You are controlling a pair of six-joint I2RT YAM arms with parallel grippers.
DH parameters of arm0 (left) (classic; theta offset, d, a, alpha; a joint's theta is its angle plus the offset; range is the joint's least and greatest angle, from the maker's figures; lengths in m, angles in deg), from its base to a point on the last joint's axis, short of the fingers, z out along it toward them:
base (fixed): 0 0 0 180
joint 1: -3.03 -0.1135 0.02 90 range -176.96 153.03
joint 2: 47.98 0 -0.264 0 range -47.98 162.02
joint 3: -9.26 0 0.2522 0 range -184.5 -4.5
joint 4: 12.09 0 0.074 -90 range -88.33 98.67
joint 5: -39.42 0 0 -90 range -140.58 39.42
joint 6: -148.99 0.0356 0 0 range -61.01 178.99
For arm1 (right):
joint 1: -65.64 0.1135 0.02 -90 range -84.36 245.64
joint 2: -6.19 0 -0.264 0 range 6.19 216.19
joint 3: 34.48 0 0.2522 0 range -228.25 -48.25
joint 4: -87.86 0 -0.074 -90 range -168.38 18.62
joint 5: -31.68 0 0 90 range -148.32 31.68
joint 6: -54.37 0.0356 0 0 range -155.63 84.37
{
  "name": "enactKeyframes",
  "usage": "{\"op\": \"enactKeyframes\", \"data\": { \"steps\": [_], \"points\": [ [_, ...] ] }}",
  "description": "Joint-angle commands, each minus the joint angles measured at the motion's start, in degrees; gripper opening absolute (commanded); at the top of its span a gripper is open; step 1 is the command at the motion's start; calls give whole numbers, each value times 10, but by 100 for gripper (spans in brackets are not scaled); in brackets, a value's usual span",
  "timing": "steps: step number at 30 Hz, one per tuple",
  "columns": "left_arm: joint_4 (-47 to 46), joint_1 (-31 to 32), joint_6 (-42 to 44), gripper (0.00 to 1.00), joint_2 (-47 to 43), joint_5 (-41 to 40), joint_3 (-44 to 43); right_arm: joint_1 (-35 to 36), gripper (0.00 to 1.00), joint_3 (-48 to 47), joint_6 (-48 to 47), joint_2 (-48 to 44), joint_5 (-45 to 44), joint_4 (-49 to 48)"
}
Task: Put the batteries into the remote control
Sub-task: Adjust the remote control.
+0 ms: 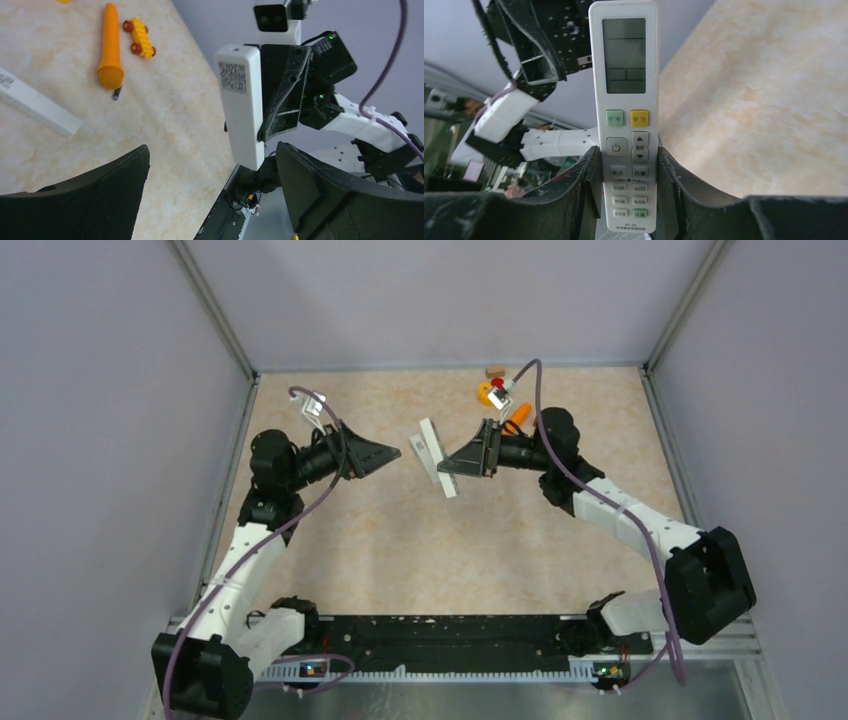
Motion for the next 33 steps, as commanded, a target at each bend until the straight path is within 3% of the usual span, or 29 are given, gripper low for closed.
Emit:
{"op": "enactKeyframes", "data": {
  "steps": [1,7,10,14,20,22,25,26,27,31,33],
  "points": [
    [-136,14,-48,99,-15,63,-23,33,17,-30,94,24,78,-179],
    [-169,39,-85,98,13,65,-24,73,17,-76,117,73,97,-186],
    [-198,43,-114,92,17,66,-19,80,16,-83,132,87,94,-202],
    [-198,45,-139,74,29,62,-14,83,16,-92,166,112,109,-237],
    [-222,45,-181,53,55,63,3,94,15,-116,147,134,124,-182],
    [-218,45,-181,40,64,66,-1,94,12,-121,127,139,119,-148],
    [-128,44,-133,16,77,64,-31,94,14,-128,95,140,103,-106],
    [-80,44,-114,6,79,56,-41,94,17,-128,82,137,94,-93],
    [-46,44,-97,0,79,45,-49,94,27,-128,62,132,77,-74],
    [47,44,-66,0,80,-19,-65,94,72,-114,-53,89,-40,26],
    [91,43,-61,0,80,-60,-69,101,78,-100,-101,69,-97,50]
  ]
}}
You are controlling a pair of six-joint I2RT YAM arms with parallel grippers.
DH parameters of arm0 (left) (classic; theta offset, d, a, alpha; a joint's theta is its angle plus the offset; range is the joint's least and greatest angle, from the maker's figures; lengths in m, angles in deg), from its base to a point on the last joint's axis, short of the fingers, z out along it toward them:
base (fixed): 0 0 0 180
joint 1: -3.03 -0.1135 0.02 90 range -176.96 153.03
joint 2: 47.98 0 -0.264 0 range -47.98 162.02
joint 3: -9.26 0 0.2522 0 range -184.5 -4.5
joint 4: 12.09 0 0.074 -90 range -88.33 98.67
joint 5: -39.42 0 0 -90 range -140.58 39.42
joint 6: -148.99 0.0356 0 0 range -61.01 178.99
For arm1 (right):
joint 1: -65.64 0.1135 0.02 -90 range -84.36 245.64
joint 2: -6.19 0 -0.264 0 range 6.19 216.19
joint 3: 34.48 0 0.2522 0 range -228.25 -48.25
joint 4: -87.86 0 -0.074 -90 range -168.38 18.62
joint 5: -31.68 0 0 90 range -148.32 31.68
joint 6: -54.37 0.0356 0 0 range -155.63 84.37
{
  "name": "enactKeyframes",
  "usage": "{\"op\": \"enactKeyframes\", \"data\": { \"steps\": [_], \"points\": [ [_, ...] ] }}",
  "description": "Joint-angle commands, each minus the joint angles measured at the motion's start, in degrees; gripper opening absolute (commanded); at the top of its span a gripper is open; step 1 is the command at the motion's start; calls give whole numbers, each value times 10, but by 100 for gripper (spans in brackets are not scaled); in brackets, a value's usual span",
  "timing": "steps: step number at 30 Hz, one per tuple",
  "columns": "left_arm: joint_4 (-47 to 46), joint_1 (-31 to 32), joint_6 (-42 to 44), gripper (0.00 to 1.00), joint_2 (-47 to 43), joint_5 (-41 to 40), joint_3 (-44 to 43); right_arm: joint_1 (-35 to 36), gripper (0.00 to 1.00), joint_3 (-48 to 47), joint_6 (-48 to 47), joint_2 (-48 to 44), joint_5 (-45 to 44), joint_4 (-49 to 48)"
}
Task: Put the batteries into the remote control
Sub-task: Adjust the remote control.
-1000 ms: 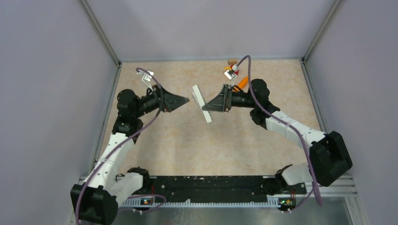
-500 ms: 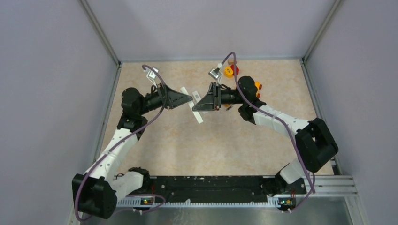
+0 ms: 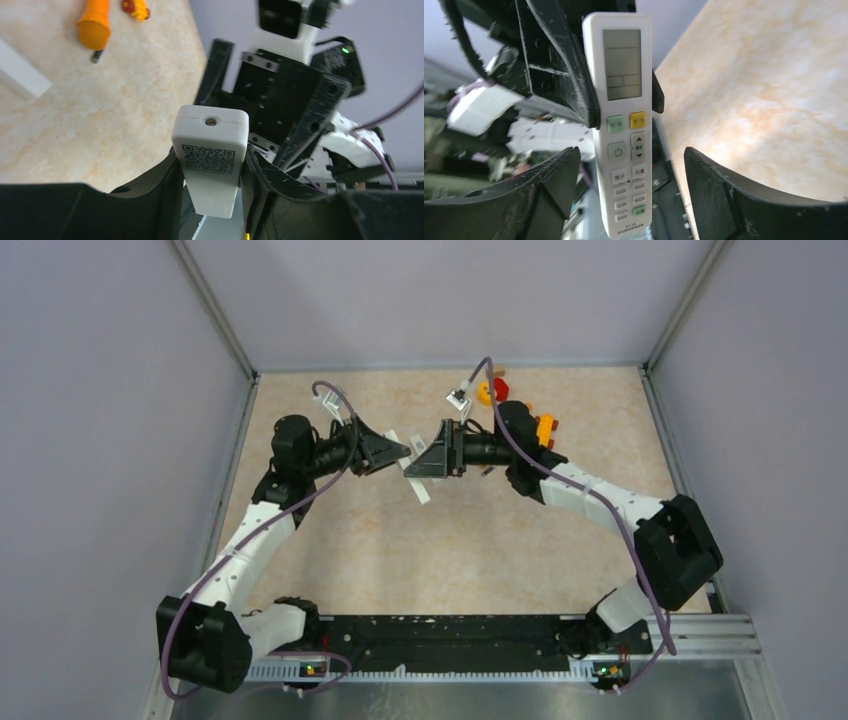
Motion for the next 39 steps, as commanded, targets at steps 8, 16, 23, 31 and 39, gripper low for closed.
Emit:
{"op": "enactKeyframes", "data": {
  "steps": [8,16,23,31,39],
  "points": [
    [172,1,36,0,12,-167,-32,129,80,10,-299,-107,-405,154],
    [159,1,22,0,14,-167,-27,197,76,-57,-337,-50,-592,260],
    [154,1,19,0,13,-157,-22,199,51,-46,-320,-40,-558,227],
    [153,-1,61,55,1,-131,-35,192,10,-49,-288,-31,-490,193],
    [119,-35,140,99,-59,-81,-32,76,3,8,-168,-75,-230,35]
  ]
}}
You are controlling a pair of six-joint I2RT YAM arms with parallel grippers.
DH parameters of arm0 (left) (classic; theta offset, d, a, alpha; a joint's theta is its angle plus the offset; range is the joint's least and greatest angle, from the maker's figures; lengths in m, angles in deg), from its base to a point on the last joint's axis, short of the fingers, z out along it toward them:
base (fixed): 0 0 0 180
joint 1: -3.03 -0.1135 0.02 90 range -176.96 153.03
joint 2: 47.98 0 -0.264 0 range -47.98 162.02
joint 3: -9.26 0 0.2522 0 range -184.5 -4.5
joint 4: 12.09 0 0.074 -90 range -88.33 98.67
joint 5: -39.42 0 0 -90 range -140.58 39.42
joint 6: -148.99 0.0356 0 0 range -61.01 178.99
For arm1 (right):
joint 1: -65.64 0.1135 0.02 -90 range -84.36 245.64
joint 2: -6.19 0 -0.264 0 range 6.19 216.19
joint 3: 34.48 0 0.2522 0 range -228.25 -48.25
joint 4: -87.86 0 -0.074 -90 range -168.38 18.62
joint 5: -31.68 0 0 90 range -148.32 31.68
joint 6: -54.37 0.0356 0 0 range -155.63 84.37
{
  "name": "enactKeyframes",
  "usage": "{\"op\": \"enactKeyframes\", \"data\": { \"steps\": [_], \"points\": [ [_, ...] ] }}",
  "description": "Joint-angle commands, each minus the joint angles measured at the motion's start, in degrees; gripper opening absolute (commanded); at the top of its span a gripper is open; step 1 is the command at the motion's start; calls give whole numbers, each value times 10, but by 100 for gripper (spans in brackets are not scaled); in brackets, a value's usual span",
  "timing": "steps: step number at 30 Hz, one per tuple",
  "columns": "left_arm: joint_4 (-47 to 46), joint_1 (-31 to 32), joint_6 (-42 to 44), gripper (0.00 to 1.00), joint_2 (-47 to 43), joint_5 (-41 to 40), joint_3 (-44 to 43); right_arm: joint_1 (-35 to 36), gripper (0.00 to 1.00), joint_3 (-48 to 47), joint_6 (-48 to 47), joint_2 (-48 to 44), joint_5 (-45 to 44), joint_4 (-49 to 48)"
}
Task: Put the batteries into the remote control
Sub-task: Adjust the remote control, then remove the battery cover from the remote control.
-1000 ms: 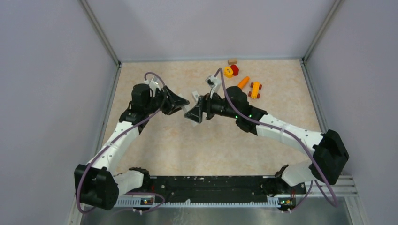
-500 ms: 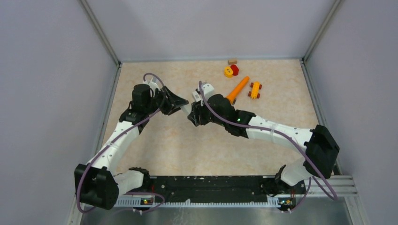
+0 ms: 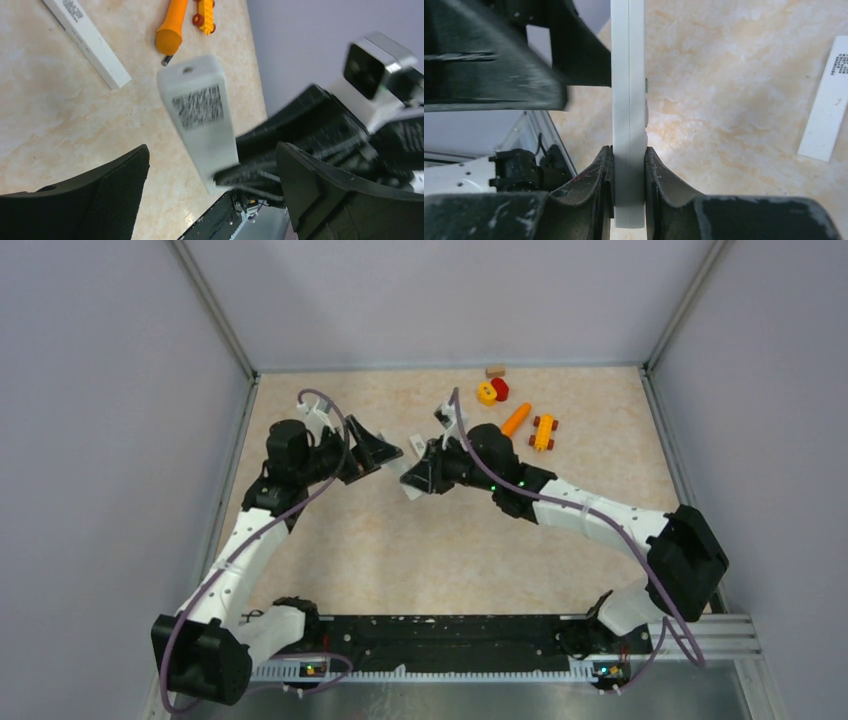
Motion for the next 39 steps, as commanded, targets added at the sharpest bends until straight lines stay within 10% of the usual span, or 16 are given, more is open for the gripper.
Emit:
{"op": "enactKeyframes", "data": {
  "steps": [1,7,18,27,34,39],
  "points": [
    [-86,-33,32,99,-41,93,-19,-74,3,23,98,-38,203,-160],
    [-226,-36,-43,98,-47,250,-16,-105,4,25,225,-28,328,-263],
    [-375,-35,-224,70,-50,272,-15,-105,4,44,438,8,413,-519],
    [-360,-35,-227,42,-53,284,-13,-105,4,16,373,13,421,-390],
    [-353,-35,-213,0,-52,296,-4,-106,3,-20,309,17,405,-287],
    [-333,-35,-182,0,-67,251,-1,-105,58,18,304,-16,321,-286]
  ]
}}
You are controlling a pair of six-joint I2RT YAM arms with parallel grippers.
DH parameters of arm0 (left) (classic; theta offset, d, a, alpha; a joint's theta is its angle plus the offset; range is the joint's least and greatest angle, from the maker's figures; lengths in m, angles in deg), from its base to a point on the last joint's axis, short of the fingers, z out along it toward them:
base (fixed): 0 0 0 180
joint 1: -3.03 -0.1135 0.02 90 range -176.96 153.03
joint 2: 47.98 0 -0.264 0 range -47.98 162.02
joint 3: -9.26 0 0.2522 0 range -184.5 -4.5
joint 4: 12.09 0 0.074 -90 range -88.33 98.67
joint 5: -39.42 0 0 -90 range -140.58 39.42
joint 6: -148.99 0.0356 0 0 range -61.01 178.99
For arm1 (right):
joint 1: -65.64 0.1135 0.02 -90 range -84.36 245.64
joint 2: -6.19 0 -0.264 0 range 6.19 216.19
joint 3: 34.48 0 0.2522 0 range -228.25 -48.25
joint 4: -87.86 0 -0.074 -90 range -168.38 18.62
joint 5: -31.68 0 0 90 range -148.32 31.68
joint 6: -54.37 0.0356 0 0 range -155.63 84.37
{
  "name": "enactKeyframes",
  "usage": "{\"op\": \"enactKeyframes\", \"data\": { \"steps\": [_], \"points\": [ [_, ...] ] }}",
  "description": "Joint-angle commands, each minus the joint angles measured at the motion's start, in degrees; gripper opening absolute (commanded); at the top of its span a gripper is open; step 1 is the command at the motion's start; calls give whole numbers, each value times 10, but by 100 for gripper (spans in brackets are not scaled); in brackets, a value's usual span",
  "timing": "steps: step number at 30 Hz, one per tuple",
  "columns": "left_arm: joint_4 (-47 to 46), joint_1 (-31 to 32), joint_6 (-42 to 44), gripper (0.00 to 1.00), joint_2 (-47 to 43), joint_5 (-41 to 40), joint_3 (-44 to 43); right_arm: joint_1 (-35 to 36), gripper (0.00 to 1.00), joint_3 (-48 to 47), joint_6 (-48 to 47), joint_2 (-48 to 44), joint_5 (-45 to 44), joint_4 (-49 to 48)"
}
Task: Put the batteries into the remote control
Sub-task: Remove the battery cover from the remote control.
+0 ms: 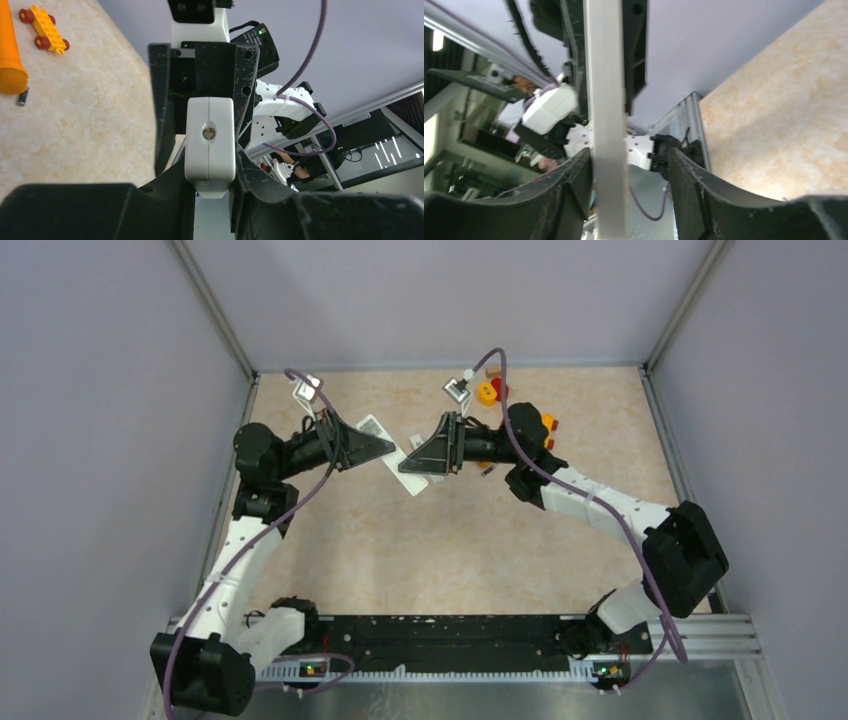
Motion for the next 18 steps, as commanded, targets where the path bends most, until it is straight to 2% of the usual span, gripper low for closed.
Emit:
{"op": "enactKeyframes", "data": {
  "steps": [1,5,9,13,18],
  "points": [
    [-8,9,23,0,-27,-33,-1,2,63,27,-26,-36,-115,14],
    [-26,11,15,0,-44,-125,26,17,72,92,24,-75,-242,-53],
    [-66,13,-12,0,-55,-186,52,54,73,116,27,-98,-345,-89],
    [-114,16,-50,0,-47,-201,69,90,73,104,-5,-103,-434,-79],
    [-142,17,-77,0,-38,-193,75,98,70,79,2,-79,-458,-67]
  ]
}}
